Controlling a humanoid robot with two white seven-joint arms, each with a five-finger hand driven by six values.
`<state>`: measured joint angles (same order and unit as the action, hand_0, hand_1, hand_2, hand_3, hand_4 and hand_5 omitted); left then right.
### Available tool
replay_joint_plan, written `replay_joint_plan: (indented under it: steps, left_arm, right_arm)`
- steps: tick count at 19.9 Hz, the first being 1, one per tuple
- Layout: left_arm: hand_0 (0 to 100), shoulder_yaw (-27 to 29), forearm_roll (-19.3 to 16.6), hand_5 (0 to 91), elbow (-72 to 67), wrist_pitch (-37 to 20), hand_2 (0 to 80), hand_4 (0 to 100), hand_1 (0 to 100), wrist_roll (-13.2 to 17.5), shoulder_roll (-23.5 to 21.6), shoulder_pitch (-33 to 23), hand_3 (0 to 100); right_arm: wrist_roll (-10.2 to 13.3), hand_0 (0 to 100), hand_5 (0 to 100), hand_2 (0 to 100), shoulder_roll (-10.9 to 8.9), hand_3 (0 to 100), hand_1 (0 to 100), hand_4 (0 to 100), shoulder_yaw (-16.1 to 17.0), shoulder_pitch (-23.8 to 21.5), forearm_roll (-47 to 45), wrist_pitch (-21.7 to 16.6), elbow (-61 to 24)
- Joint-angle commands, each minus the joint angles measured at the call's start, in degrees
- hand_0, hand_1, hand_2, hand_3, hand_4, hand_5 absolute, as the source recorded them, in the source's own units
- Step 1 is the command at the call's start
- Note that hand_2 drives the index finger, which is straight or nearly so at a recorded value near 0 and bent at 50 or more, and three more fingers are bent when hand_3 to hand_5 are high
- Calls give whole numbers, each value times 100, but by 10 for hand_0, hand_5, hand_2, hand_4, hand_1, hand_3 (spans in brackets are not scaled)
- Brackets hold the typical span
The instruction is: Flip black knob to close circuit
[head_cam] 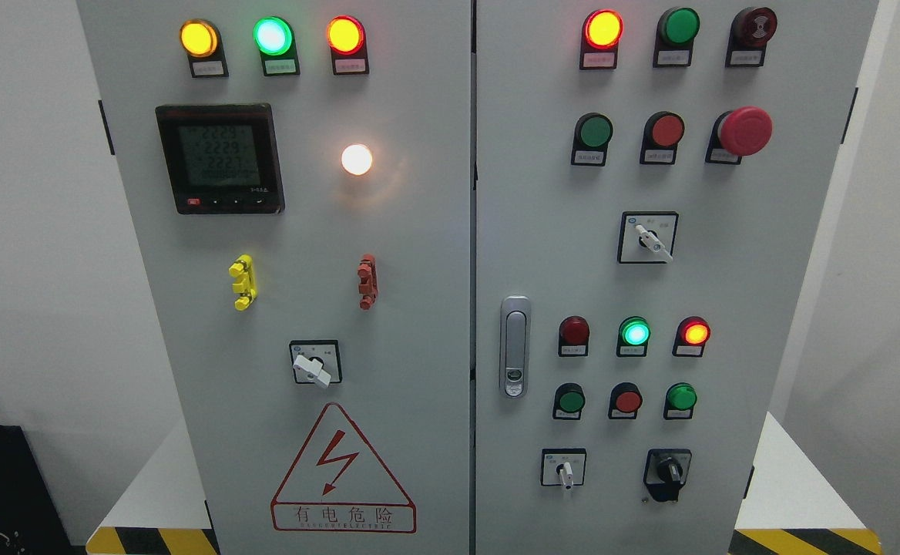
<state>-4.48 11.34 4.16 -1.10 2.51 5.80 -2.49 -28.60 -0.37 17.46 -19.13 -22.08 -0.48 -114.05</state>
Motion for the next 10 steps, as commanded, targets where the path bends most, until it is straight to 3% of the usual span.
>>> replay_joint_plan:
  steps: [1, 2, 10]
  left_arm:
    - [120, 0, 0, 0, -3, 4, 0, 0, 556, -5, 0, 2, 0]
    - [120, 0, 0, 0, 6, 4, 0, 0, 556, -5, 0, -6, 0]
    - [120, 0, 0, 0, -3, 4, 0, 0, 556, -5, 0, 2, 0]
  right_arm:
    - [-364, 0, 0, 0, 178, 0, 0, 0, 390, -433, -552, -22, -381]
    - [-461, 0, 0, 0, 178, 0, 0, 0, 390, -477, -552, -22, -381]
    - [-497, 0, 0, 0, 187, 0, 0, 0, 223, -671, -552, -58, -372]
